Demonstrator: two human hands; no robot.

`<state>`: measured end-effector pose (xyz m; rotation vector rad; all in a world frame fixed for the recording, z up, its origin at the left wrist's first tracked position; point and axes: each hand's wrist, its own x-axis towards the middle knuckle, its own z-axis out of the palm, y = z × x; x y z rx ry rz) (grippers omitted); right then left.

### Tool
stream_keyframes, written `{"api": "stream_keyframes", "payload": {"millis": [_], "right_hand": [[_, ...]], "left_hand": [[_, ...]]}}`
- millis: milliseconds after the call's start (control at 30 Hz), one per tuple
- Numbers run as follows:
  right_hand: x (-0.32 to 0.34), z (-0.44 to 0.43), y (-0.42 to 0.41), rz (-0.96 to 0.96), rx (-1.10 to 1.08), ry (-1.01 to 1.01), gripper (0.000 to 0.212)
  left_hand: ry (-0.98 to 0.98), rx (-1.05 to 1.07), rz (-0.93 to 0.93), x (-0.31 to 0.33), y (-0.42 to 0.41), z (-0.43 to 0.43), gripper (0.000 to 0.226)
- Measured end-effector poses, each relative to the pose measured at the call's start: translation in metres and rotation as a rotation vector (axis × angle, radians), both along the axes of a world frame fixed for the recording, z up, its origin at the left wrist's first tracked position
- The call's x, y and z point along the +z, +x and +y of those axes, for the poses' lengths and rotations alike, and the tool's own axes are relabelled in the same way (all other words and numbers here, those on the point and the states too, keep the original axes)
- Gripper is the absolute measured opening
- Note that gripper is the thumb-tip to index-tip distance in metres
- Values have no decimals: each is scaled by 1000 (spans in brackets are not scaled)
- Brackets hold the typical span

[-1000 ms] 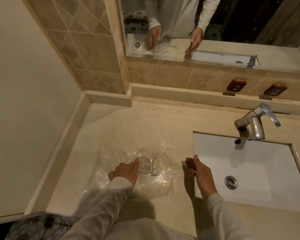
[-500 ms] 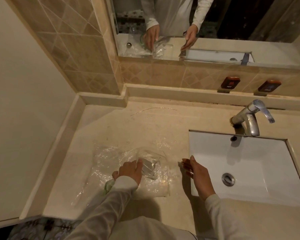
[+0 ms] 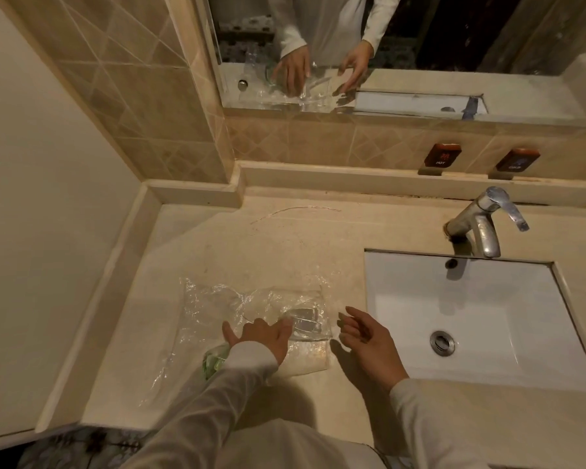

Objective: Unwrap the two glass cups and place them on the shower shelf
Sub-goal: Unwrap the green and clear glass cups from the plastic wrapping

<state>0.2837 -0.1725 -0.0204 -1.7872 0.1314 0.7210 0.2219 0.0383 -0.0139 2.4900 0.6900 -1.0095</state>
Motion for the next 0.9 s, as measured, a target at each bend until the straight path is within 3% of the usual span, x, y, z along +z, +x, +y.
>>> {"api": "stream_keyframes", "payload": {"millis": [100, 200, 533, 600, 700, 800, 900], "right_hand": [[4, 5, 0, -38, 72, -49, 60], [5, 9, 3, -63, 85, -53, 57], [5, 23, 5, -86, 77, -46, 8], [5, 24, 3, -86, 88, -36, 7], [6, 23, 4, -110, 38, -29, 14], [7, 19, 12, -181, 15, -35, 15], [9, 16, 27, -259, -21, -30, 11]], "left_hand": [[49, 5, -84, -3, 5, -2, 52], [-30, 119, -219, -7, 11, -7, 55], [-50, 86, -41, -18, 24, -12, 59], [-52, 68, -55, -18, 25, -12, 60], [-65, 25, -262, -18, 25, -11, 57], [-233, 45, -543, -12, 28, -14, 55], [-348, 124, -673, -3, 41, -24, 48]]}}
